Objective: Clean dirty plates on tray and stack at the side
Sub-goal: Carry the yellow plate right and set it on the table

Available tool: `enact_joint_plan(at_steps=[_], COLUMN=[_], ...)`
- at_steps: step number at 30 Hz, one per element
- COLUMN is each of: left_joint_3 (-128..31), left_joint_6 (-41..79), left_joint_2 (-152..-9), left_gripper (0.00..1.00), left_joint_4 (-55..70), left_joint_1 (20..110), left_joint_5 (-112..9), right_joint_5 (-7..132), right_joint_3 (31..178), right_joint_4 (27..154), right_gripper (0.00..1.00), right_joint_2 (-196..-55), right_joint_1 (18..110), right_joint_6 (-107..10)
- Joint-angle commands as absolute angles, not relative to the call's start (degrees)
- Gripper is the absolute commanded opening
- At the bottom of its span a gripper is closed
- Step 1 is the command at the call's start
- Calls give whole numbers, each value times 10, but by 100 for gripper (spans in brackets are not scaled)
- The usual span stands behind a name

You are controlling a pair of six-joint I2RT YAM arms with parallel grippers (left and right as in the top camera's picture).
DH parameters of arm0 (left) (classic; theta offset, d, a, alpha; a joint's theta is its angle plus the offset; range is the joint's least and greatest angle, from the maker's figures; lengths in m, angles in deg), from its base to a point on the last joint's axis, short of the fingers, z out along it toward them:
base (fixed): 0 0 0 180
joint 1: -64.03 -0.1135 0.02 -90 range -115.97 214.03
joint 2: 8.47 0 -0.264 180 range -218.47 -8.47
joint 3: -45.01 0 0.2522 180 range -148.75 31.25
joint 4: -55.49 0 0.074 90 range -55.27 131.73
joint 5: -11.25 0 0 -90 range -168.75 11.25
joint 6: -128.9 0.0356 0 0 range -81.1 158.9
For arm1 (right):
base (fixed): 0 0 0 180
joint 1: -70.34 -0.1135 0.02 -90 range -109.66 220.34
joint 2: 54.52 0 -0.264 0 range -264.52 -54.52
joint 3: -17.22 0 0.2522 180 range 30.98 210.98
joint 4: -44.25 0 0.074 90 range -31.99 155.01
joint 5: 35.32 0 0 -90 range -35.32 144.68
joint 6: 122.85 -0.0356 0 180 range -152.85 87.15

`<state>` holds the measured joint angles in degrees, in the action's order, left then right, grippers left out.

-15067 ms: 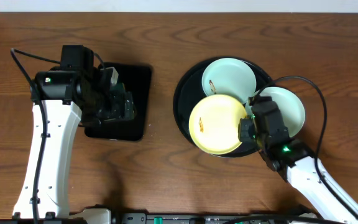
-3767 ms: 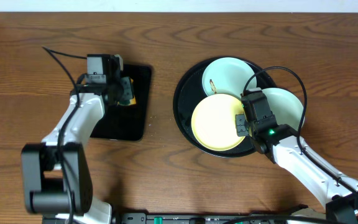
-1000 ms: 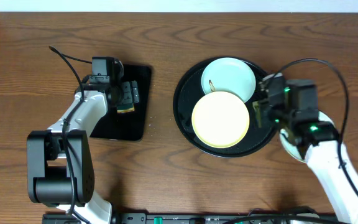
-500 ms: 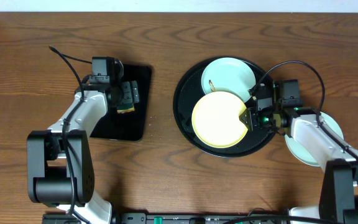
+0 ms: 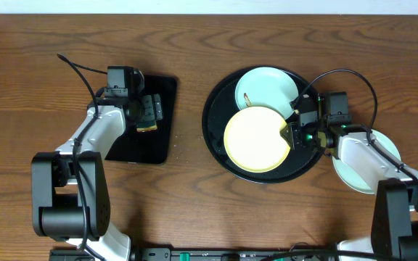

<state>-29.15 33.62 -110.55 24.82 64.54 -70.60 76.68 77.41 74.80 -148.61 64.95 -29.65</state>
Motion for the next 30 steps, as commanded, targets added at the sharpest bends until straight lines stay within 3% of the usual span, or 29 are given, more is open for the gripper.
enact_joint_plan(at_steps=[1,11,15,22,26,30], left_joint_3=[-297,-297,-297,-297,-297,-297], left_joint_6=[342,342,342,342,342,342], left_joint_2=[-1110,-1110,-1110,-1110,-1110,-1110], left_gripper=[89,88,89,89,89,89], left_joint_4=[246,246,246,246,246,246], left_joint_1=[643,643,643,643,643,643], left_joint_5=[-715,-715,-715,-715,-715,-715], right_joint_5=[761,761,762,866,763,537], right_joint_3=[767,761,762,811,822,822], right_joint_4=[741,742,739,740,734,719], right_gripper=[26,23,1,1,1,1], right_joint_2=[-1494,-1494,-1493,-1393,-1320,-1287], right_joint_1=[646,630,621,630,649,679], right_joint_6=[-298,-302,-302,-342,-358,-374])
